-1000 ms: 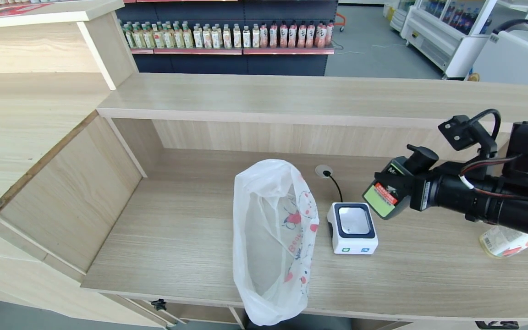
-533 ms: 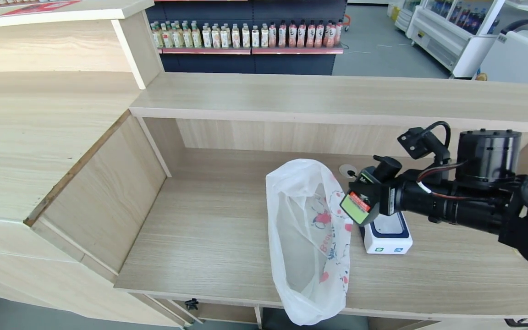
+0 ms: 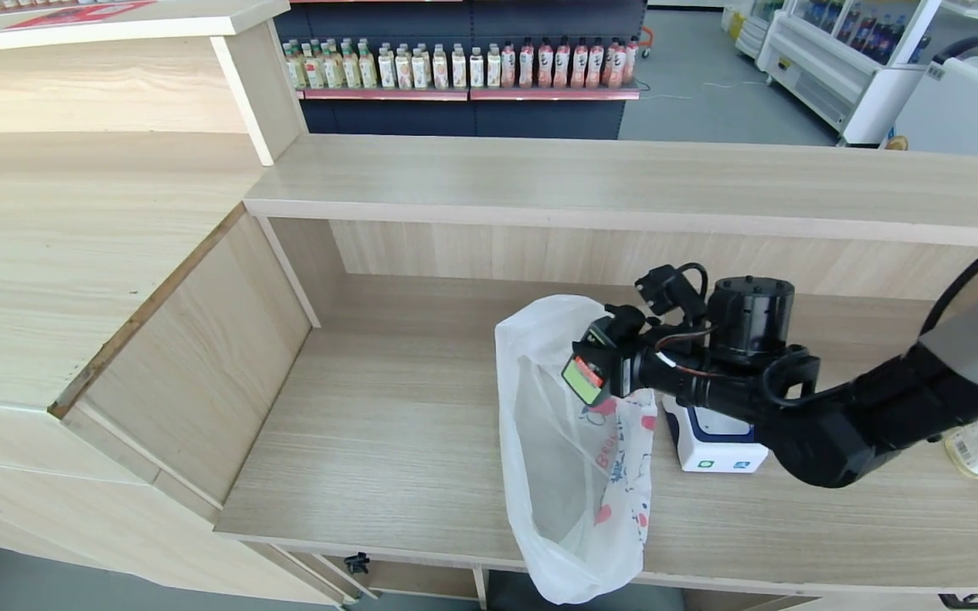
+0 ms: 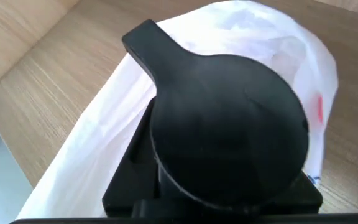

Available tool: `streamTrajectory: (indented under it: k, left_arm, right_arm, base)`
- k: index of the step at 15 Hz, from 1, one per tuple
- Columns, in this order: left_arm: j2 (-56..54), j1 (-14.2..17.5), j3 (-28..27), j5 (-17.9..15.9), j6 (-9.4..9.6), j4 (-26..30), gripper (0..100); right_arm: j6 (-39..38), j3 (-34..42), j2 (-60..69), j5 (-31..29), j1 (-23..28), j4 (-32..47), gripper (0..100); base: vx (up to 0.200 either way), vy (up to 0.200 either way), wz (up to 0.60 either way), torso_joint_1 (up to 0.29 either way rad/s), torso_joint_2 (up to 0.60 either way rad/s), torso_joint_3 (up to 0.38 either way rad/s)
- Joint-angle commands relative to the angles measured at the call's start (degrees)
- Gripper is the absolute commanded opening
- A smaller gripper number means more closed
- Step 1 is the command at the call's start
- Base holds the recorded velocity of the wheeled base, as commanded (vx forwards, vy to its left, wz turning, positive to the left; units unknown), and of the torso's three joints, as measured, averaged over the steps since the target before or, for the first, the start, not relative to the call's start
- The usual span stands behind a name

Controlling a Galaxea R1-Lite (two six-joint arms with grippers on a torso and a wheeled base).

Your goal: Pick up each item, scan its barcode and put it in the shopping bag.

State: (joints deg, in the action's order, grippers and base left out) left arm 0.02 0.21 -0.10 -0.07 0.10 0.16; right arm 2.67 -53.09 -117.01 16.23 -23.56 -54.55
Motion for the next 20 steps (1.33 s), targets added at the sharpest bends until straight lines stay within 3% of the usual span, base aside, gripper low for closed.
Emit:
streamTrajectory:
  k: [1, 10, 11, 15, 17, 20]
  left_arm:
    - [-0.02, 0.06, 0.01, -0.01, -0.01, 0.02, 100]
    - [-0.02, 0.06, 0.01, -0.01, -0.01, 0.02, 100]
    - [-0.02, 0.06, 0.01, -0.01, -0.01, 0.02, 100]
    - [-0.02, 0.06, 0.01, -0.01, -0.01, 0.02, 100]
    - [-0.02, 0.06, 0.01, -0.01, -0.01, 0.02, 100]
    - [-0.02, 0.06, 0.01, 0.07, -0.27, 0.02, 100]
  right_arm:
    - [1.29, -2.02, -6.57, -0.05, -0.78, -0.82, 0]
    - [7.88, -8.17, -14.65, -0.23, -1.04, -1.52, 0]
    - [8.49, -7.99, -15.27, -0.23, -0.96, -2.84, 100]
    - [5.33, -8.43, -13.78, 0.03, -1.13, -3.72, 100]
    - [-2.23, -9.49, -9.38, 0.12, -1.31, -3.89, 100]
    - [-3.72, -9.93, 1.34, -0.05, -0.87, 0.15, 100]
  base:
    - [0.0, 0.0, 0.0, 0.0, 0.0, 0.0]
    - [0.0, 0.0, 0.0, 0.0, 0.0, 0.0]
    - [0.0, 0.0, 0.0, 0.0, 0.0, 0.0]
    - [0.0, 0.0, 0.0, 0.0, 0.0, 0.0]
    - [0.0, 0.0, 0.0, 0.0, 0.0, 0.0]
    - [0.0, 0.0, 0.0, 0.0, 0.0, 0.0]
